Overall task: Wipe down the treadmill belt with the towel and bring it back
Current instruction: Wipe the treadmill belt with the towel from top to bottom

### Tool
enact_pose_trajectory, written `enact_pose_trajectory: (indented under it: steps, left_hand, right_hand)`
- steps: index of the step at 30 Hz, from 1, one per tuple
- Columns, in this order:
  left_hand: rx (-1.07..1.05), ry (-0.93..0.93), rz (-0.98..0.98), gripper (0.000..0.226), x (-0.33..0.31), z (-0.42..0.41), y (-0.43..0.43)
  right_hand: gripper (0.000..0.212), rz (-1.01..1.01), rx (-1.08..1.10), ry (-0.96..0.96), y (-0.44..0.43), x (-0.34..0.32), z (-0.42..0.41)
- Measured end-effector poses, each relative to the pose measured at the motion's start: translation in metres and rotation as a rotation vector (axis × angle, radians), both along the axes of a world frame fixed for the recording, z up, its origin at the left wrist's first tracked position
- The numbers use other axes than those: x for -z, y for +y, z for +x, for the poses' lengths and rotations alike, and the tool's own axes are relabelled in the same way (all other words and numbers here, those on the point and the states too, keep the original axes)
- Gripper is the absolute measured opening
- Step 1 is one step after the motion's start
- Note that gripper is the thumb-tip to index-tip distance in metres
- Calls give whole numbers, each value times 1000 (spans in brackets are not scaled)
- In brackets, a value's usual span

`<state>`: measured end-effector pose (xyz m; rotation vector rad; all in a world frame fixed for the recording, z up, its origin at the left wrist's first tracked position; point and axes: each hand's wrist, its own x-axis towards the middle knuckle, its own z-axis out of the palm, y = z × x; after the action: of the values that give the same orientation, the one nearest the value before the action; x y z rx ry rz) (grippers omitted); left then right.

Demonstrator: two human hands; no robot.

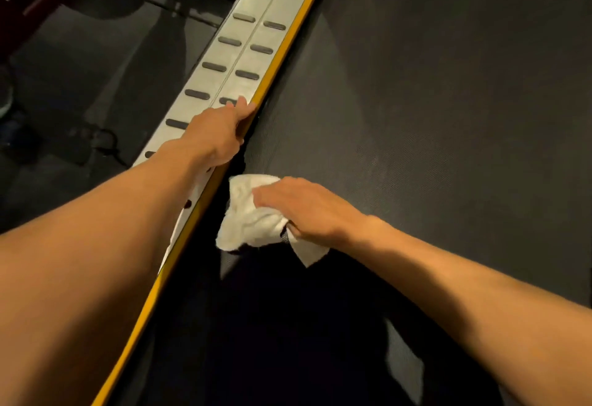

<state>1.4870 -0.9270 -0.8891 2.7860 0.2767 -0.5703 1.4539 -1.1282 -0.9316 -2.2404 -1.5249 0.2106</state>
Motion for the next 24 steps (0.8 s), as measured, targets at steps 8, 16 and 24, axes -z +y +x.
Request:
enact_pose_trajectory:
  steps: [8,16,24]
  left_hand:
    - [22,-48,-39,73,3,1,3]
    - [-21,-71,-90,74,7,-4,4]
    - [-32,-49,-60,80,3,-8,-7]
  right_hand:
    - [18,-31,570,152,3,21,33]
    - [28,135,564,168,-26,4,25]
    - [16,150,172,430,-41,-22,-59]
